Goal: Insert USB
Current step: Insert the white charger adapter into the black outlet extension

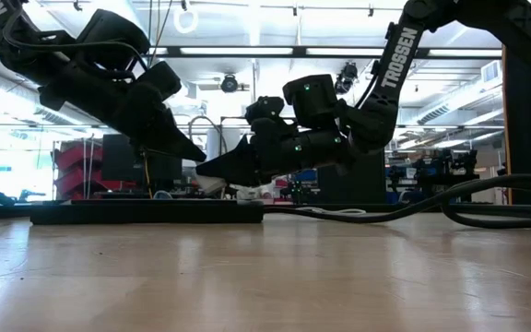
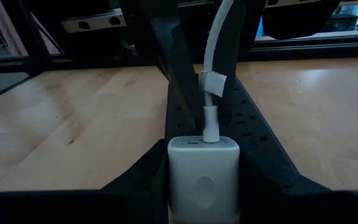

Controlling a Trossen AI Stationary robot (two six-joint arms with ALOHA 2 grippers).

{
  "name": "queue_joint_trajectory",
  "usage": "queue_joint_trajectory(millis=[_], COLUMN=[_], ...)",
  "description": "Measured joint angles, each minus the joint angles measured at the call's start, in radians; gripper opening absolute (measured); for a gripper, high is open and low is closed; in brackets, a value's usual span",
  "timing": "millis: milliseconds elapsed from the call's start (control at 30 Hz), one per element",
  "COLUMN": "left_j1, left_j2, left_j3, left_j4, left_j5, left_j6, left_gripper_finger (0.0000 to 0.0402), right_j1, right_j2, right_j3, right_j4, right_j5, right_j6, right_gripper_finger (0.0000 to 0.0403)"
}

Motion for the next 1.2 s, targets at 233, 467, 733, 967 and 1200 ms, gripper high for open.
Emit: queue_joint_trajectory(millis=[233,467,733,967,1200], left_j1=[-0.001,-0.005,-0.003,-0.003,-0.003], left_j2=[0.0,0.0,0.0,0.003,0.01], left_j3=[0.0,0.001,0.047,0.157,0.188], left_j4=[-0.004,-0.006,-0.094,-0.272,-0.314], left_j5=[-0.018,-0.005,0.001,-0.007,-0.02], left_j6=[0.0,0.02,0.026,0.071,0.072], left_gripper_finger=[0.0005,0.0002,0.0001,0.0,0.0], right_j1=[0.0,-0.001,-0.003,-0.008,-0.006], right_j2=[0.0,0.006,0.002,-0.064,-0.153], right_j3=[0.0,-0.003,0.0,-0.003,-0.002], right_j4=[0.0,-0.019,-0.046,-0.173,-0.377], right_j5=[0.002,-0.008,-0.014,0.01,0.078], right_j6=[0.039,0.133,0.155,0.152,0.077], right_gripper_finger=[0.0112,0.0181,0.0217,0.0191,0.0186])
